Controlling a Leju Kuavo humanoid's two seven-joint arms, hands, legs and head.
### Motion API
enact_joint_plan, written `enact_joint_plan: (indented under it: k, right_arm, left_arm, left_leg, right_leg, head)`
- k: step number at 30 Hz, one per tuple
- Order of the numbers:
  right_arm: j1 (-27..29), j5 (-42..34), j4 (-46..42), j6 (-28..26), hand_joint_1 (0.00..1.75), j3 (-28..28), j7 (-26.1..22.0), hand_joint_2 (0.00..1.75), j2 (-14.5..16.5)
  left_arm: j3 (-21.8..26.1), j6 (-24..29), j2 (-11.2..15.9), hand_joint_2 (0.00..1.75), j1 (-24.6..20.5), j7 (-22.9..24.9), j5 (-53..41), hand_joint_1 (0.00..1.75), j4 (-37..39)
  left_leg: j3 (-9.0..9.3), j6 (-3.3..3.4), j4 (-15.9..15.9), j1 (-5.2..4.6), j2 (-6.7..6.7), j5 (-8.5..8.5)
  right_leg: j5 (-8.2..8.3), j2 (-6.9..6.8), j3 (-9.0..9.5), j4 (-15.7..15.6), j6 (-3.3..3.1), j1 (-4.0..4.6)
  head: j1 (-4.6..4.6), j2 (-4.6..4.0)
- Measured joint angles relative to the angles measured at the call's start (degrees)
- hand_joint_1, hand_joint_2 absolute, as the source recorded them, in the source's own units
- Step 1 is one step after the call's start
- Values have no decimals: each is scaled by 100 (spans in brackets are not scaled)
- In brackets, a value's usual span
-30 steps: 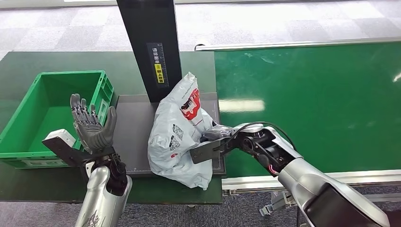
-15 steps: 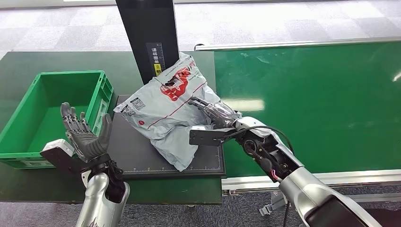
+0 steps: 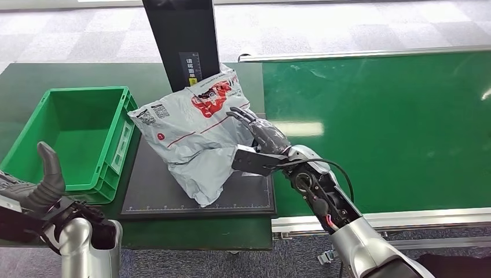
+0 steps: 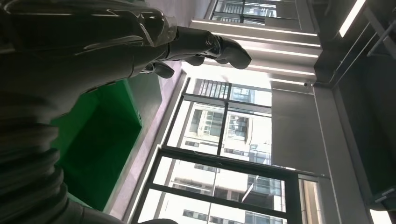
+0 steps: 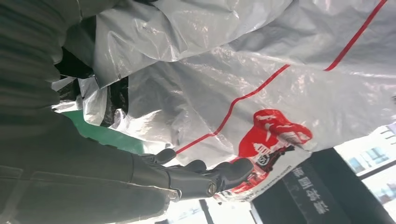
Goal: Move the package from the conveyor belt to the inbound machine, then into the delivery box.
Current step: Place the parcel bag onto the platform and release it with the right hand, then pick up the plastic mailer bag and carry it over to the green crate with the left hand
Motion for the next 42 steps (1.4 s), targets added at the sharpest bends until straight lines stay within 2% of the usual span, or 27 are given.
enact_joint_plan:
  k: [5, 9, 20, 24, 29, 32, 34, 38, 42]
  right_arm:
    - [186, -491, -122, 823, 0, -224, -725, 175, 65]
    - [270, -886, -181, 1223, 0, -400, -1027, 175, 122]
    - [322, -1093, -219, 1390, 0, -632, -1096, 175, 189]
    - [327, -1432, -284, 1881, 0, -723, -1219, 175, 231]
    - [356, -1586, -346, 2403, 0, -733, -1306, 175, 319]
    - [365, -1645, -353, 2353, 0, -745, -1369, 175, 364]
    - [385, -1774, -401, 2185, 0, -822, -1392, 175, 398]
    - [459, -1888, -669, 1467, 0, -1141, -1248, 175, 448]
    - [550, -2047, -914, 798, 0, -1544, -844, 175, 499]
  left_arm:
    - [-252, -9, -10, 175, -19, 0, 83, 0, -7]
    - [-633, -49, 39, 175, -95, 0, 120, 0, 275]
    - [-1006, -163, 108, 175, -165, 0, 117, 0, 736]
    - [-1164, -454, 142, 175, -305, 0, 52, 0, 1192]
    - [-1289, -482, 155, 175, -437, 0, 12, 0, 1640]
    - [-1294, -514, 163, 175, -454, 5, 29, 0, 1798]
    - [-1317, -738, 176, 175, -461, 131, 23, 0, 1894]
    - [-1506, -1745, 251, 175, -484, 773, -175, 0, 2162]
    - [-1708, -2434, 323, 175, -582, 1111, -532, 0, 2497]
  left_leg:
    - [1, 0, 1, -1, -1, 0]
    - [1, 0, 1, -1, 0, 0]
    - [1, 0, 1, -1, 2, 0]
    - [1, 0, 1, -1, 2, 0]
    - [2, 0, 1, -1, 4, 0]
    - [2, 0, 1, 0, 3, 0]
    - [1, 0, 1, 0, 3, 0]
    - [-1, 0, 1, -1, 2, 0]
    - [-1, 0, 1, -2, 1, 0]
  right_leg:
    - [0, 0, -1, -1, 0, -1]
    - [0, 0, -1, -1, 0, -1]
    - [0, 2, -3, -1, 0, -1]
    - [1, 1, -1, -1, 0, -1]
    - [2, 4, -2, -1, 0, -1]
    - [1, 4, -3, -1, 0, -1]
    - [1, 3, -5, -1, 0, -1]
    - [1, 1, -4, -1, 1, -2]
    - [1, 2, -4, -2, 1, -3]
  head:
    - [1, 0]
    - [1, 0]
    - [-1, -1]
    - [0, 0]
    - [0, 0]
    - [-1, 1]
    - [-1, 1]
    - [-1, -1]
    - [0, -1]
